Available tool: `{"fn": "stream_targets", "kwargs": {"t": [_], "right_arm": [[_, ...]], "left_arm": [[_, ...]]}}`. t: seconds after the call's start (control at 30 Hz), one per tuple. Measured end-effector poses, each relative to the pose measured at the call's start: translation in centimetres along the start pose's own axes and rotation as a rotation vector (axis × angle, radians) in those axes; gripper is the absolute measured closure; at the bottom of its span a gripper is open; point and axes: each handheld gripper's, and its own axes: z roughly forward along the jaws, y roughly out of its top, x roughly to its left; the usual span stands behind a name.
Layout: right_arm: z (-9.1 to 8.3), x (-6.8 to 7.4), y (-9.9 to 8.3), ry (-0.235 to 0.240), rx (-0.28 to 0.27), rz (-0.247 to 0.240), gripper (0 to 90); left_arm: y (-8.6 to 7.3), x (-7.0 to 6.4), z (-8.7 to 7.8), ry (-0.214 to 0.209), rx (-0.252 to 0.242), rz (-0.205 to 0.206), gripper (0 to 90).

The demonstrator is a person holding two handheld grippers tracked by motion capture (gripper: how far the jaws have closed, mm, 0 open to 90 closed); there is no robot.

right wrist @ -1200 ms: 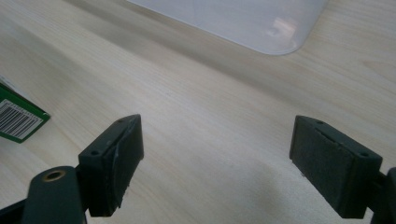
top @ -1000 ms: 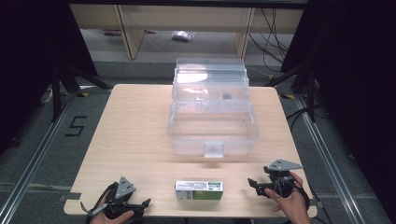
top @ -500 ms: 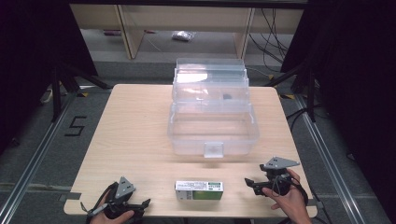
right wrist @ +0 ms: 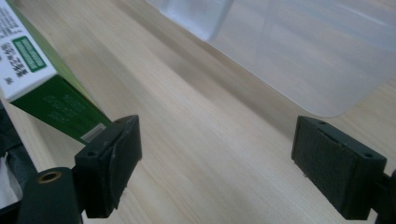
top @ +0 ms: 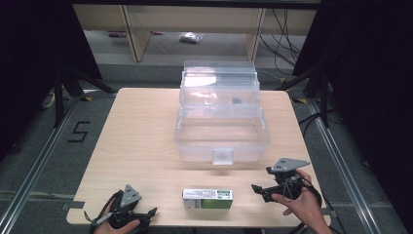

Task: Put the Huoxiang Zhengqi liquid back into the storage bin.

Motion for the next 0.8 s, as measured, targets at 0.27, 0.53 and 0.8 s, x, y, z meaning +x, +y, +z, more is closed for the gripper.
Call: {"fn": "stream_targets", "kwargs": {"t": [0.27, 0.53, 0.8], "right_arm": [[-0.7, 1.2, 1.9, 0.039, 0.023, -0.05, 19.1], [-0.6, 2.7, 3.8, 0.073, 0.049, -0.101, 20.9], [-0.1, 4.4, 5.1, 0.099, 0.073, -0.167, 21.6]], "left_arm": [[0.0, 0.0, -0.1, 0.011, 0.009, 0.005, 15.4], [0.0, 0.0, -0.1, -0.006, 0.013, 0.011, 15.4], [0.1, 0.0, -0.2, 0.003, 0.012, 0.005, 15.4]]}}
